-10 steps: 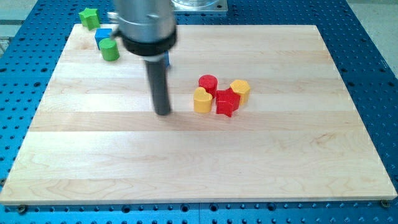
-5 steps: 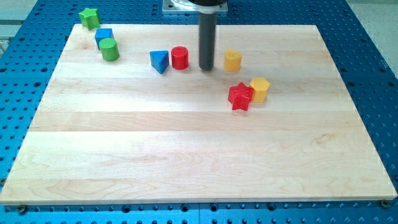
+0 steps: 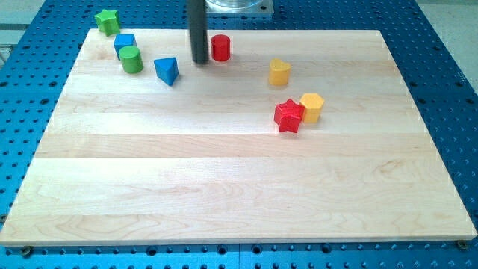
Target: Slide the red circle to the top center of the board
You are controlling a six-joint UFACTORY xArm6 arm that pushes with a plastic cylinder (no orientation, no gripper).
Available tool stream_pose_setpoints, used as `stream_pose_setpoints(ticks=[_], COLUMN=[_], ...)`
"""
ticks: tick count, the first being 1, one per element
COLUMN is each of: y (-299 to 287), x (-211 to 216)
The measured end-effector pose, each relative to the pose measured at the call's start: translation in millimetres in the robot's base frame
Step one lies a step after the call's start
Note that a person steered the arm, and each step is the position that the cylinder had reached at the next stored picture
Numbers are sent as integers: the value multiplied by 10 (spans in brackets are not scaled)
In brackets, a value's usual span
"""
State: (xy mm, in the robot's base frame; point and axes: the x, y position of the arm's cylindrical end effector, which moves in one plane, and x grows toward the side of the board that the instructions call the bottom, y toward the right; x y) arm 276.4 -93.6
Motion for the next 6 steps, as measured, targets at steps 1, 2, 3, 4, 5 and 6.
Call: stream_pose_setpoints(ticks=[1,2,3,4,5,6], y=[349,734,626,664,699,699], x=[-109,-202,-265,-277,-277,-277])
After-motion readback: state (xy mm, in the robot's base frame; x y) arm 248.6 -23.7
